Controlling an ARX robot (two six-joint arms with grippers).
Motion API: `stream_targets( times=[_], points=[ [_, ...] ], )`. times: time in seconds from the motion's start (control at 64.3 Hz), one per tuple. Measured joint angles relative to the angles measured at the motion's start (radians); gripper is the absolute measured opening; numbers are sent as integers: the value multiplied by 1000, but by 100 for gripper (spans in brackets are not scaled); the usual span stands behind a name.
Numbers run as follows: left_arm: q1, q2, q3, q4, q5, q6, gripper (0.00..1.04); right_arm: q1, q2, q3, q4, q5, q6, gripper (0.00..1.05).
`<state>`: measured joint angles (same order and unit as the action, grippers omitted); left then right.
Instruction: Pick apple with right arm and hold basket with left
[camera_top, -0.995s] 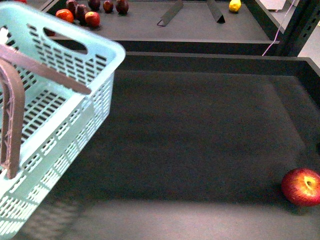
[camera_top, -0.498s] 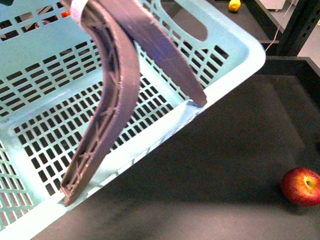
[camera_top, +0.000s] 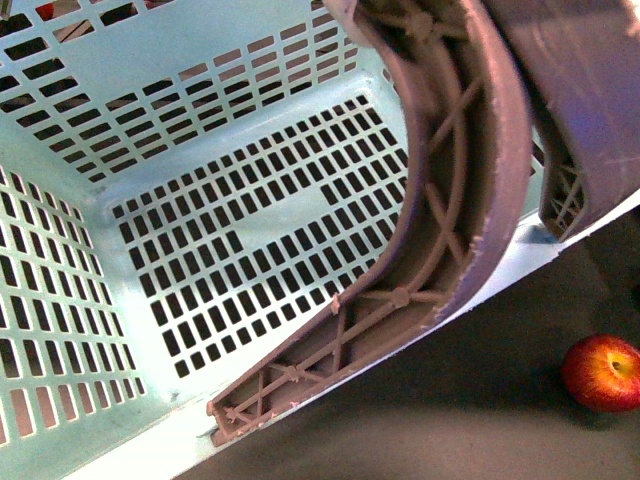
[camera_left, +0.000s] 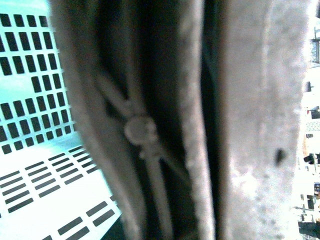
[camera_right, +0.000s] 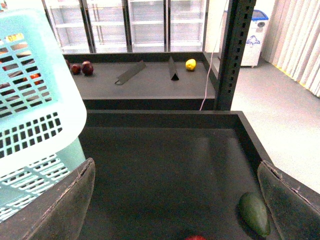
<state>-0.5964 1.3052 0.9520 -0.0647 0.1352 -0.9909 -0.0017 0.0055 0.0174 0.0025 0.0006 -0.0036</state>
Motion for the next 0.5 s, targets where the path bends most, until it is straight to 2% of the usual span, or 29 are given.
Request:
stream_targets(
  times=[0.498],
  points=[
    [0,0,0,0,-5,4,14,0,0,0,0,0,0,96]
  ],
)
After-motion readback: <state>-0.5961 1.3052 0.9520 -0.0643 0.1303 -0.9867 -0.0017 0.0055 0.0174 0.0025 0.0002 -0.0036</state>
